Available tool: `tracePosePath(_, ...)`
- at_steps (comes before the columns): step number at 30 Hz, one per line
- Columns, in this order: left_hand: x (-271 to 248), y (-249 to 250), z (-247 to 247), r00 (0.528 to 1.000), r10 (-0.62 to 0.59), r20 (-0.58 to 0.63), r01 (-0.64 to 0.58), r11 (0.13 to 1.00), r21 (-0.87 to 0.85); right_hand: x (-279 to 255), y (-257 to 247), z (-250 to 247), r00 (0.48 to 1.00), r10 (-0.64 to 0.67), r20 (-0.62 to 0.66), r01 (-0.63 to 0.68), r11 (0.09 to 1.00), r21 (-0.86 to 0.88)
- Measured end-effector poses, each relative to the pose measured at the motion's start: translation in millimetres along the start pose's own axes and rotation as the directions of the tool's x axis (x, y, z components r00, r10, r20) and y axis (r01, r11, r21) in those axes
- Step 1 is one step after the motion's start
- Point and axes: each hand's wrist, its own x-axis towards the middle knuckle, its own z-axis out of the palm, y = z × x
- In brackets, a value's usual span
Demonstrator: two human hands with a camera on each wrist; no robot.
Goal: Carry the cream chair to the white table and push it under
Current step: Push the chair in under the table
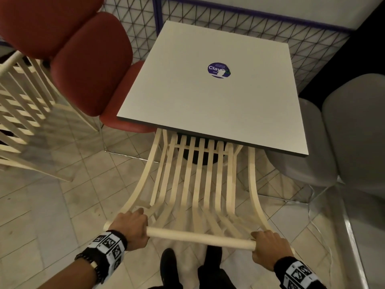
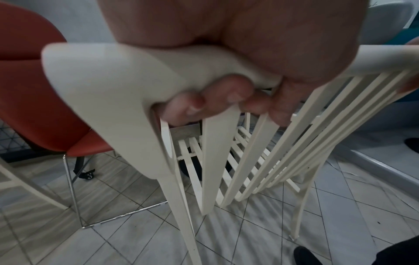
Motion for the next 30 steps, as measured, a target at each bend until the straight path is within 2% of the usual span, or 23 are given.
tracePosePath(11, 31.4, 8.1, -34.5, 0.998, 0.028, -0.051, -0.028, 1.0, -0.011, 30.7, 17.8, -33.3, 0.998, 0.038, -0.042, -0.038, 0.999, -0.006)
tracePosePath(18, 27.4, 6.0, -23.6, 0.999, 0.001, -0.049, -0.001, 1.0, 0.006, 19.7, 14.4, -16.5, 0.999, 0.036, -0.033, -0.036, 0.999, -0.003)
tracePosePath(24, 56.7, -4.0, -67.4, 0.991, -0.03, -0.129, 0.03, 1.0, -0.001, 56.1, 13.4, -50.4, 0.993, 0.053, -0.104, -0.051, 0.999, 0.013)
tracePosePath(30, 72.3, -3.8, -68.4, 0.99, -0.016, -0.141, 0.02, 0.999, 0.03, 69.0, 20.9, -54.8, 0.992, 0.068, -0.104, -0.067, 0.998, 0.009)
